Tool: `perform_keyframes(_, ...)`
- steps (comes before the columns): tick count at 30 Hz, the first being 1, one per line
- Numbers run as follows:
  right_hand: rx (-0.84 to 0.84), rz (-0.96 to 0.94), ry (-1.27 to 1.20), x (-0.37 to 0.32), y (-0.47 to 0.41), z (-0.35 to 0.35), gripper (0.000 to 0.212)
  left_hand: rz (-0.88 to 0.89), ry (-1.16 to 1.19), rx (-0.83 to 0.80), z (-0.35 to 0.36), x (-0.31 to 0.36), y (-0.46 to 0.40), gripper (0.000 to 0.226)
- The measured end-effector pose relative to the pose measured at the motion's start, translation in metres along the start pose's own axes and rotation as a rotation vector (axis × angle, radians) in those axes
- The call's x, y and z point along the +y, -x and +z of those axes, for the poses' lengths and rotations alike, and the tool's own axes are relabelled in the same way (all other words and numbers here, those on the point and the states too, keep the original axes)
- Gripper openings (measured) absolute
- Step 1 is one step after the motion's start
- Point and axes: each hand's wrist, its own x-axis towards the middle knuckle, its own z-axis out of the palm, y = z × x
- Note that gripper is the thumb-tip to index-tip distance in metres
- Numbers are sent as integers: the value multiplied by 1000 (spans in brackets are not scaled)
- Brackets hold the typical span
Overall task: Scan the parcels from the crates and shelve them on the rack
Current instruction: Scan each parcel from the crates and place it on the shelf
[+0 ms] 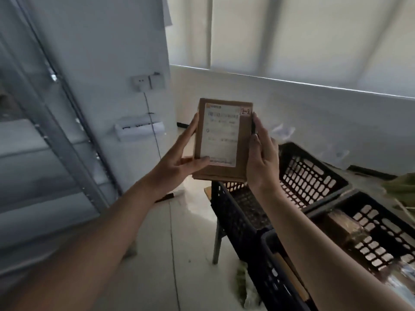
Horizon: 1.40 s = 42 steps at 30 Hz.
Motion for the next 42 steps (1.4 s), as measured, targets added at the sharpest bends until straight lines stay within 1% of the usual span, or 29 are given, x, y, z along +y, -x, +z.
perform_keyframes(3, -66, -90, -32, -12, 13, 43, 46, 1, -81, 114, -34, 7, 38, 90)
perform_keyframes(5, -120, -104, -69, -22, 22, 73, 43, 2, -121, 182, -56, 13, 63, 90)
perform_keyframes(9, -209, -165, -100, -47, 48, 136, 44, 0, -166, 343, -101, 26, 120, 93)
perform_keyframes(12, -288, -181, -147, -69, 76, 189, 42, 8, -212, 458, -140, 33, 172, 96)
perform_keyframes(15, -387, -178, -214, -95, 115, 244, 42, -23, -270, 548, -180, 41, 232, 98)
perform_keyframes(20, -525, -203, -282, -135, 190, 334, 51, -36, -366, 643, -247, 57, 337, 99)
perform_keyframes(25, -655, -171, -303, -171, 263, 419, 48, -64, -398, 767, -311, 71, 435, 93)
perform_keyframes(27, -696, -155, -305, -183, 289, 450, 44, -75, -420, 825, -332, 75, 470, 92)
perform_keyframes(29, -729, -170, -315, -194, 312, 481, 44, -95, -442, 873, -352, 77, 501, 93)
perform_keyframes(36, -865, -162, -365, -218, 362, 592, 45, -170, -550, 1022, -419, 75, 580, 97)
perform_keyframes(42, -954, -173, -411, -226, 390, 713, 45, -210, -564, 1120, -507, 53, 629, 97)
